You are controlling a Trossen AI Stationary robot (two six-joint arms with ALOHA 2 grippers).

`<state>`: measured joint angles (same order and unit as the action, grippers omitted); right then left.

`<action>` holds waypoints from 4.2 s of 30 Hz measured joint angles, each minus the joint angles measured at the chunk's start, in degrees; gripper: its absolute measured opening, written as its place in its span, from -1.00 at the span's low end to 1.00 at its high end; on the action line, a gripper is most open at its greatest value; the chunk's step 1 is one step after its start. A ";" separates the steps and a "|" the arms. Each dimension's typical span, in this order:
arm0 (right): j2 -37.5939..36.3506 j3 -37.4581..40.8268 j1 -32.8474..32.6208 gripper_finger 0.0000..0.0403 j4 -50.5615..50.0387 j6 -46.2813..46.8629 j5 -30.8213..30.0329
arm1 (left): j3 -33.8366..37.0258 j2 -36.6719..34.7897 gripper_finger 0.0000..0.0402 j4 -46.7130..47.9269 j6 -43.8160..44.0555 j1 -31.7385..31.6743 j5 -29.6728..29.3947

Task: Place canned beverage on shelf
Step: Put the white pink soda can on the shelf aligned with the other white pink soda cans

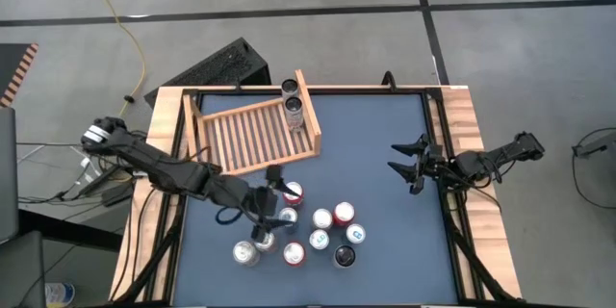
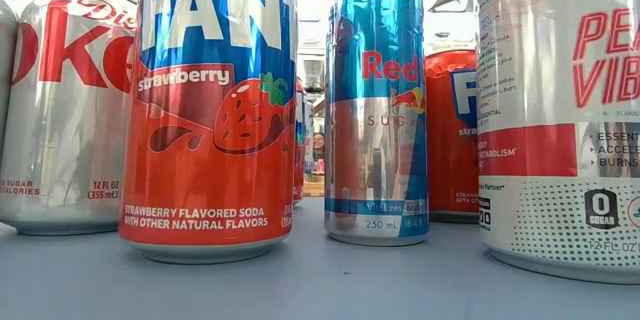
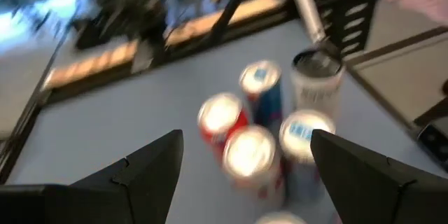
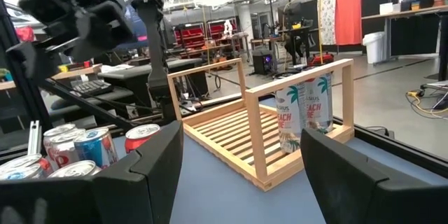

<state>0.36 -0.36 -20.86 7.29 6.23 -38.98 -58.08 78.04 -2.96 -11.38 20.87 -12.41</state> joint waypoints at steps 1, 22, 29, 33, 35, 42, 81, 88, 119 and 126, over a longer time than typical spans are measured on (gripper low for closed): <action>-0.01 0.01 0.01 0.36 -0.02 0.16 0.01 | 0.00 1.14 0.50 -2.35 -0.97 -0.63 2.24; 0.00 0.00 0.05 0.36 -1.20 5.80 -0.11 | -25.84 27.24 0.50 4.57 11.99 7.47 -12.69; -0.02 0.02 0.44 0.36 -1.54 9.34 -0.83 | -29.18 34.14 0.50 -1.05 15.22 9.44 -13.97; 0.00 0.01 0.44 0.36 -2.16 12.05 -1.15 | -30.25 35.80 0.50 -0.87 15.58 10.66 -13.45; 0.02 0.00 0.44 0.36 -2.41 12.42 -1.44 | -30.36 35.61 0.50 -1.51 14.54 11.10 -15.04; 0.01 0.00 0.44 0.36 -2.38 11.94 -1.51 | -30.26 35.60 0.50 -1.92 14.06 10.87 -15.86; 0.02 0.00 0.37 0.36 -2.60 10.41 -1.62 | -27.74 38.20 0.69 -7.05 20.91 6.81 -5.44; 0.02 0.00 0.33 0.36 -2.60 10.37 -1.60 | -27.74 38.22 0.69 -5.95 22.09 5.58 -4.75; 0.02 0.00 0.35 0.36 -3.21 10.30 -1.52 | -27.71 32.28 0.18 -0.68 19.34 6.02 0.91; 0.02 0.01 0.35 0.36 -3.23 10.33 -1.51 | -27.71 24.65 0.18 5.46 17.31 5.42 -3.02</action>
<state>0.38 -0.35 -20.51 4.05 16.56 -40.49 -85.80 102.70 2.50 5.93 26.29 -15.43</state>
